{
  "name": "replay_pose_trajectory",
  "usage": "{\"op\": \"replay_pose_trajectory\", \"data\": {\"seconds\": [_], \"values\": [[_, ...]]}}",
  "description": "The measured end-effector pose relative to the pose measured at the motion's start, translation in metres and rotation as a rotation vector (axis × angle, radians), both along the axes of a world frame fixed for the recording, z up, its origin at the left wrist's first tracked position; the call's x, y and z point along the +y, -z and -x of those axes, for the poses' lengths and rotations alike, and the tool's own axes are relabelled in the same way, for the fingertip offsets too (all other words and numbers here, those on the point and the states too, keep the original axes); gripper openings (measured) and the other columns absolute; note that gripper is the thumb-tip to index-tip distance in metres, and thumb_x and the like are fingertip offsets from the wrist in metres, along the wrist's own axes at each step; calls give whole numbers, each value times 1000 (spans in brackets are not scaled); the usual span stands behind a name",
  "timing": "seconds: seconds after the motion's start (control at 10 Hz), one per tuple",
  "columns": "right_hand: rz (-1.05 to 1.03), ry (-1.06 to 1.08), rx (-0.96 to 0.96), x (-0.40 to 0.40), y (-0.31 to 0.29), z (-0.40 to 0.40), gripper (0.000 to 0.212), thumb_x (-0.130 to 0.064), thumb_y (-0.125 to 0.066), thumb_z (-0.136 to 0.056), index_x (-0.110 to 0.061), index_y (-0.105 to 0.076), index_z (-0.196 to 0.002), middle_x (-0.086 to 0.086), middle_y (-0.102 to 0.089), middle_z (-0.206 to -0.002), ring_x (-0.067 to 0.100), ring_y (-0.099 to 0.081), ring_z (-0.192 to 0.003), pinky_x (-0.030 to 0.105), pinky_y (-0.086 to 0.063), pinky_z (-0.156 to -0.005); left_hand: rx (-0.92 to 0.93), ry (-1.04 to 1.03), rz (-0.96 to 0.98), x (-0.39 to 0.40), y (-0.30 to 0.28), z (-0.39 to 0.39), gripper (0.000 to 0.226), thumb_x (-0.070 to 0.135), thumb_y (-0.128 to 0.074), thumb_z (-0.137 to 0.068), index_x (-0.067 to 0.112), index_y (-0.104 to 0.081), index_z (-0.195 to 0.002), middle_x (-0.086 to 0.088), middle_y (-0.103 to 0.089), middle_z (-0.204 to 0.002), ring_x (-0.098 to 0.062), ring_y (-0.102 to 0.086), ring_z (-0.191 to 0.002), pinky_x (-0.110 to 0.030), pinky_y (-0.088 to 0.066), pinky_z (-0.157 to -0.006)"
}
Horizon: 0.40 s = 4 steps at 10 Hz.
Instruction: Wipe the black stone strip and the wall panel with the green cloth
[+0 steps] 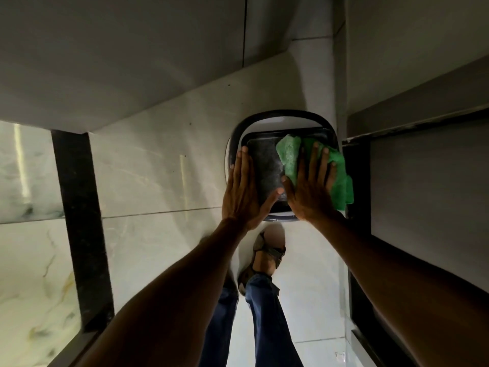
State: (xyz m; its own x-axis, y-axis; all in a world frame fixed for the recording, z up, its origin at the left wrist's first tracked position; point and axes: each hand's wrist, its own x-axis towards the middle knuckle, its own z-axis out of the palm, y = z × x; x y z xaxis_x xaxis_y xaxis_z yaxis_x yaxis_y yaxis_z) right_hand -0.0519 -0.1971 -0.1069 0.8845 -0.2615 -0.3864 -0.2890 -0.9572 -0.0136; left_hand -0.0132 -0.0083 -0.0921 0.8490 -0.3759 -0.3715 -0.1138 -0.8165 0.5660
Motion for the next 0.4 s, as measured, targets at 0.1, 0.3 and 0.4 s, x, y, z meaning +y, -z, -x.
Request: {"op": "replay_pose_trajectory", "data": {"seconds": [0.1, 0.3, 0.4], "values": [[-33, 2, 45, -2, -7, -2, 90, -66, -31, -110, -9, -4, -174, 28, -1, -180, 51, 0, -167, 69, -3, -134, 12, 26, -33, 2, 6, -1, 135, 96, -43, -93, 7, 9, -180, -8, 18, -188, -26, 7, -177, -39, 1, -143], [-241, 94, 140, -4, -56, -15, 76, -58, -29, -112, -19, -12, -175, 20, -1, -182, 45, -1, -169, 63, -7, -136, 52, 191, -180, 8, -32, -14, 124, 94, -20, -96, 7, 7, -180, -16, 19, -188, -33, 11, -177, -45, 4, -143], [-277, 173, 62, -3, -92, -22, 72, -54, -33, -114, -21, -14, -175, 13, 0, -184, 39, -5, -170, 59, -10, -136, 30, 165, -107, 15, -78, -25, 127, 99, -1, -90, 10, 8, -181, -13, 22, -188, -32, 15, -176, -43, 10, -141]]}}
